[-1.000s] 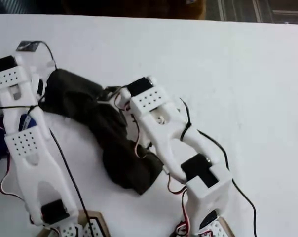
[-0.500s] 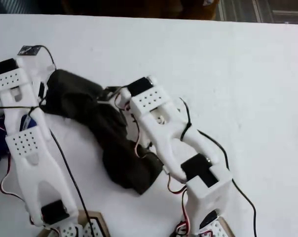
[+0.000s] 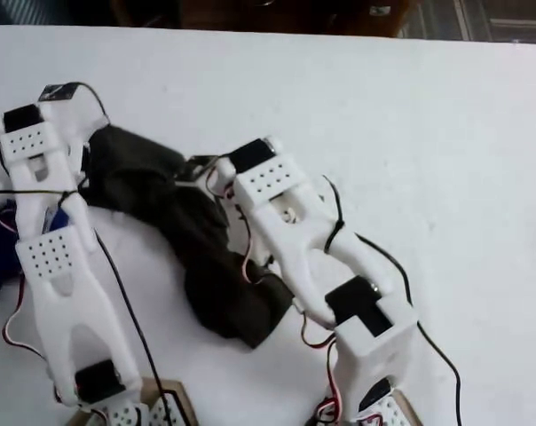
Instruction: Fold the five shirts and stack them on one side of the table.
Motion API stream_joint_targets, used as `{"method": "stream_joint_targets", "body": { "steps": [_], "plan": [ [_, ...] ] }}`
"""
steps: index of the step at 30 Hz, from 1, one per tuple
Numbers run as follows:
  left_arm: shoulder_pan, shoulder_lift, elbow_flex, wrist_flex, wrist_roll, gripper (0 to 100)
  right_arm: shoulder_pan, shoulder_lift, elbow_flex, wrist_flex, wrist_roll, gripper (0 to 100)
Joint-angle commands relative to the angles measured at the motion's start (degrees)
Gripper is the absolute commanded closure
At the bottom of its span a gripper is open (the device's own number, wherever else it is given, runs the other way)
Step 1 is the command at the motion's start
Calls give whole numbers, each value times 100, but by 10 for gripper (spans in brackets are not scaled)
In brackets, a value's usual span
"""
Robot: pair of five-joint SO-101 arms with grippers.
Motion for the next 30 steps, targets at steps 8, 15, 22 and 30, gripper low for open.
{"method": "stream_joint_targets", "body": {
  "steps": [8,15,22,30],
  "plan": [
    [-62,-756,-13,343,325,974,48,-312,-237,13,-44,981],
    [369,-1855,57,369,422,975,48,-303,-237,-22,-44,981],
    [1213,-2514,840,369,448,975,48,-295,-237,-22,-35,981],
    [1899,-3015,1323,334,985,975,48,-295,-229,-13,-35,981]
  ]
}}
